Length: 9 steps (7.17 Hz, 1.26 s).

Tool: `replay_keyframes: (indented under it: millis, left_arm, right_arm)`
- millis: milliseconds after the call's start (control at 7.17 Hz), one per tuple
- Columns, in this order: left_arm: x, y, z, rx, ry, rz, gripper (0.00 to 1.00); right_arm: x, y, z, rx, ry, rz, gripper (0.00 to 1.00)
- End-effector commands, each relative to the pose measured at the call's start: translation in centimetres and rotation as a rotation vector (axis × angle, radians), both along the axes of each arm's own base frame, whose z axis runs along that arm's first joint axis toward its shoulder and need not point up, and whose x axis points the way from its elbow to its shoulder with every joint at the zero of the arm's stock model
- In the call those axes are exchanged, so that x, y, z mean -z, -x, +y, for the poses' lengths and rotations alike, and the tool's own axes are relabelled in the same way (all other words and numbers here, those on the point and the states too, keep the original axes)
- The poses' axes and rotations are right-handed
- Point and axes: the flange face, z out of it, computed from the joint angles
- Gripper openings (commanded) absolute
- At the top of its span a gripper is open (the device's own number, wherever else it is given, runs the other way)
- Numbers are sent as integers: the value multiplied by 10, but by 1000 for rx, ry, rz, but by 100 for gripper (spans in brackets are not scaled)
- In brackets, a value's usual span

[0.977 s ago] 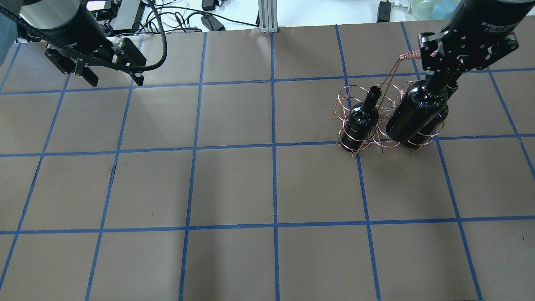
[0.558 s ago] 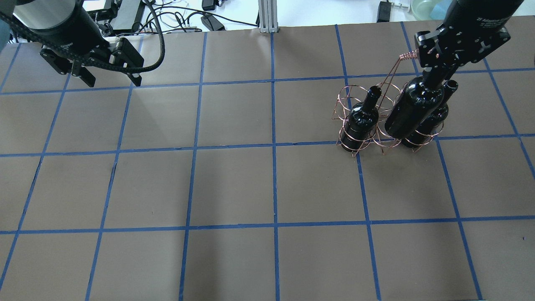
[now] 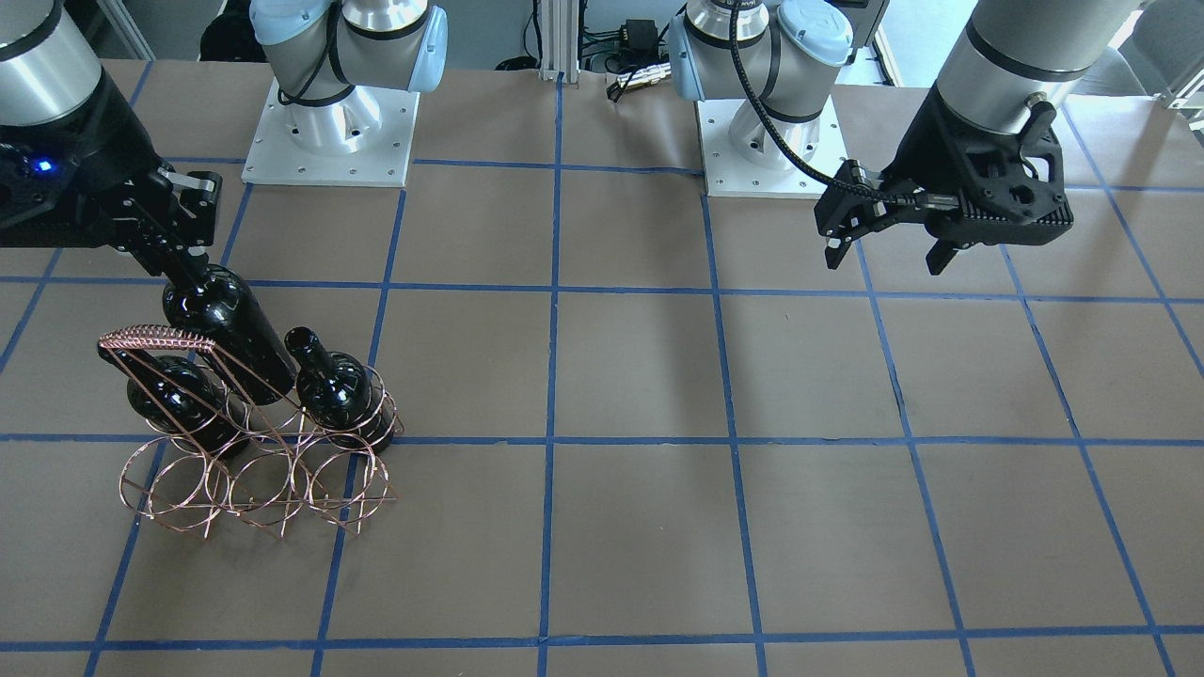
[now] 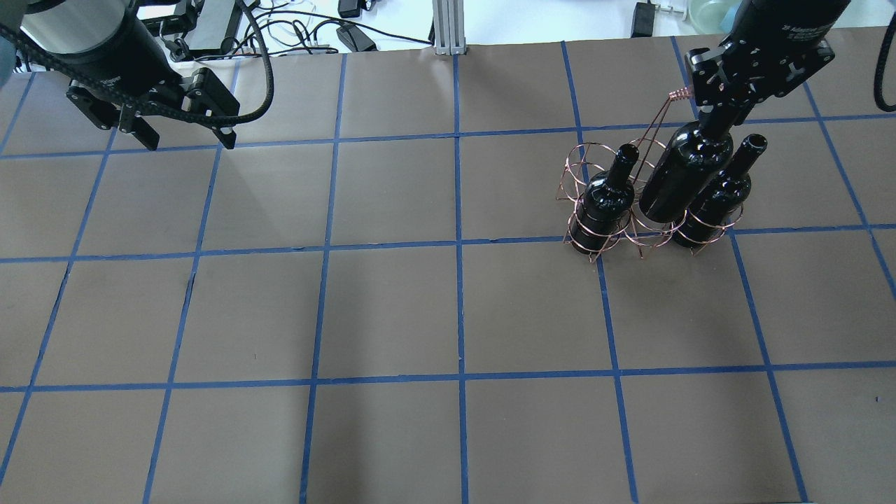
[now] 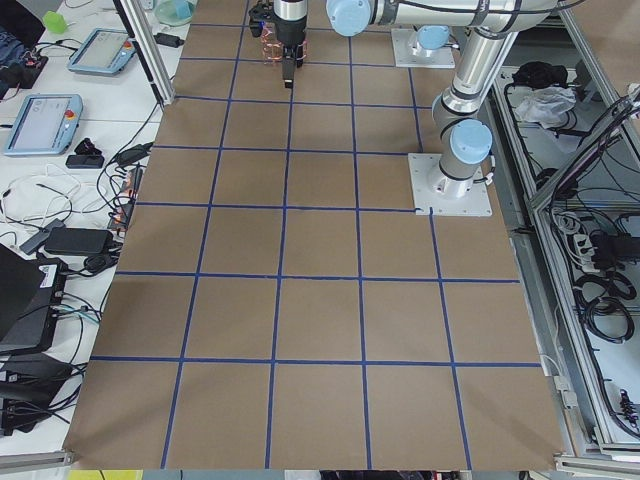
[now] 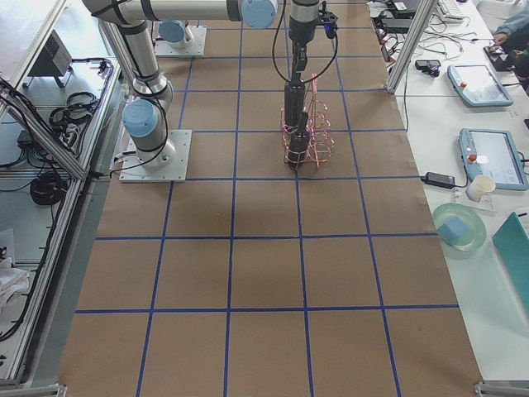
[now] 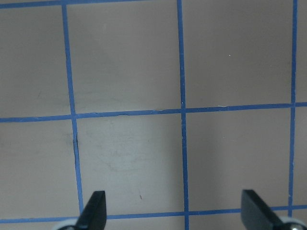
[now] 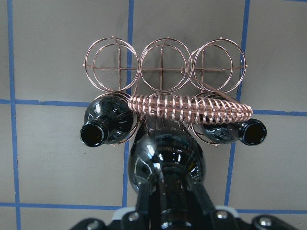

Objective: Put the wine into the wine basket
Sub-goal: 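Lower the held bottle into the empty middle slot of the rack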

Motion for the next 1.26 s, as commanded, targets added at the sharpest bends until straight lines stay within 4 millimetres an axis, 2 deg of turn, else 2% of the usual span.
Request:
replay_keyframes:
  millis: [0, 140, 1116]
  left_arm:
    - [10, 0, 3, 1, -13, -5, 100]
    - [8, 1, 4, 1, -8, -4, 100]
    - [11, 0, 3, 4, -16, -7, 100]
  right_arm:
    - [5, 16, -7, 24, -3, -11, 1]
    - [6, 27, -7, 35, -5, -16, 1]
    - [24, 20, -13, 65, -37, -43, 1]
